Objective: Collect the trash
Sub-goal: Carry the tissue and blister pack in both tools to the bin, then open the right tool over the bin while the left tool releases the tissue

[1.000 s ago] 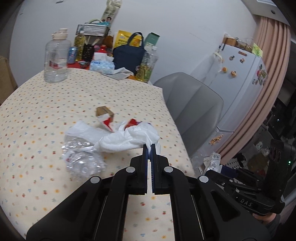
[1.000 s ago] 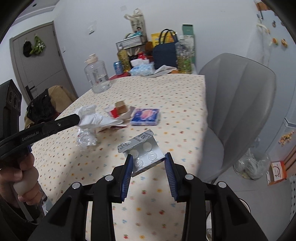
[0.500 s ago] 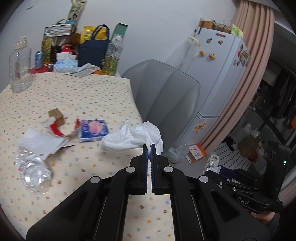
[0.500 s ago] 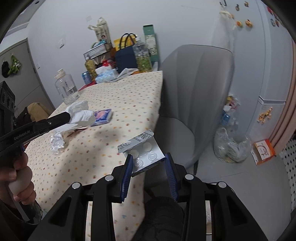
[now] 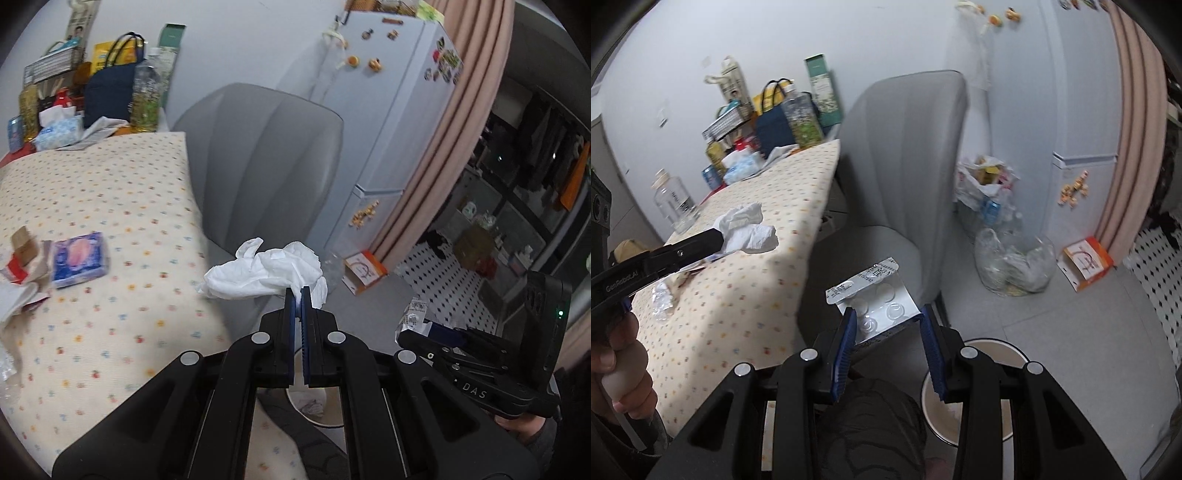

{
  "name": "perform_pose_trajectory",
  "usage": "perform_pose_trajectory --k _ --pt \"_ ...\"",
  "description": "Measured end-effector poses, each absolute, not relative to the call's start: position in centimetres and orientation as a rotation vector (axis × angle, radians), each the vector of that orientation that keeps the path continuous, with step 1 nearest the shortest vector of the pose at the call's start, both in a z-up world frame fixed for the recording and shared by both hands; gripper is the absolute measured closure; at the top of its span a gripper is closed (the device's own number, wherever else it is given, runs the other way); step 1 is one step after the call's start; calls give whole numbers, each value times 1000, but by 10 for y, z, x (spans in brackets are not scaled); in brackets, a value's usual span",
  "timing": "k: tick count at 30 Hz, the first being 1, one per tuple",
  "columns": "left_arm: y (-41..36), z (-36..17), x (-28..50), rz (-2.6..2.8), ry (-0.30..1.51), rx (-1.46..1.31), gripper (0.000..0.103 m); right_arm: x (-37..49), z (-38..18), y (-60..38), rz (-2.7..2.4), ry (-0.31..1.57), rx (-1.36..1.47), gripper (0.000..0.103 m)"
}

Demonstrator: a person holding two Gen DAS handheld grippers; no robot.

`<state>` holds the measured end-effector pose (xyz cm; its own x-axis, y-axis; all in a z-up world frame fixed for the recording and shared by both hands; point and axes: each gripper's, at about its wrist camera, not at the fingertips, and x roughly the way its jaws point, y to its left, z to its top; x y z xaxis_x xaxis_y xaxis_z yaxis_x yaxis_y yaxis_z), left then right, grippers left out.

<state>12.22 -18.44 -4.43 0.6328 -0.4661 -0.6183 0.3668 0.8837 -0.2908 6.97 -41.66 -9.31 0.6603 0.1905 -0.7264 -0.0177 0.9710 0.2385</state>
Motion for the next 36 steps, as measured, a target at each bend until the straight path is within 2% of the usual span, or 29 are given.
perform_pose_trajectory --k 21,23,25,31,36 --pt "-266 -82 144 -558 864 -51 99 75 -167 -488 -15 941 336 67" --pt "-268 -85 144 -560 872 -49 99 78 -174 -490 -21 944 343 64" --pt "-270 -87 146 -561 881 -46 99 80 -182 -493 -44 951 347 42" --pt "-283 -97 149 -576 910 -32 99 75 -195 -512 -98 974 393 42" --pt "-306 -105 148 -621 933 -12 99 64 -186 -535 -151 942 407 40"
